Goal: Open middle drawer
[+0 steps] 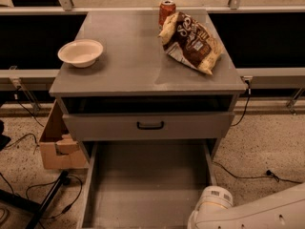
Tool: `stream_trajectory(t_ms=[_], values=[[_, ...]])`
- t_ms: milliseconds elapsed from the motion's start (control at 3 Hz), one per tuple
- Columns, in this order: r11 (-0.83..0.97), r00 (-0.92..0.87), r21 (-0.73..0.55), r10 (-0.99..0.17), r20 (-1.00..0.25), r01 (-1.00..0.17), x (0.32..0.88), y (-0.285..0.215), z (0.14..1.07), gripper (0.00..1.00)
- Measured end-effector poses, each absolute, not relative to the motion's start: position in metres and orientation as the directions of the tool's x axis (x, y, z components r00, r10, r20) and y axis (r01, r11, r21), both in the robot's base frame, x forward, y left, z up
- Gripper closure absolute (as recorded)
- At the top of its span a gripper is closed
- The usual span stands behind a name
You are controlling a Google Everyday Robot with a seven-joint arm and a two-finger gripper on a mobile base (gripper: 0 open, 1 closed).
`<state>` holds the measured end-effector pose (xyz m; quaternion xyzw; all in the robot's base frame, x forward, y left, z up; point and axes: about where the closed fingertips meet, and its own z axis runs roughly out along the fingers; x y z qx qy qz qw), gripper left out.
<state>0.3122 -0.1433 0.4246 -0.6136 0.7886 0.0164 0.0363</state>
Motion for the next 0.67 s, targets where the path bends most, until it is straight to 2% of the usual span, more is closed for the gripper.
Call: stream_trajectory(t_ms=[333, 667], values=[[0.246, -0.244, -0.019, -0.967, -0.077, -0.969, 0.312, -0.143, 0.425, 1.0], [0.266, -0.262, -0.031, -0.96, -0.094, -0.963, 0.284, -0.144, 0.433, 1.0]])
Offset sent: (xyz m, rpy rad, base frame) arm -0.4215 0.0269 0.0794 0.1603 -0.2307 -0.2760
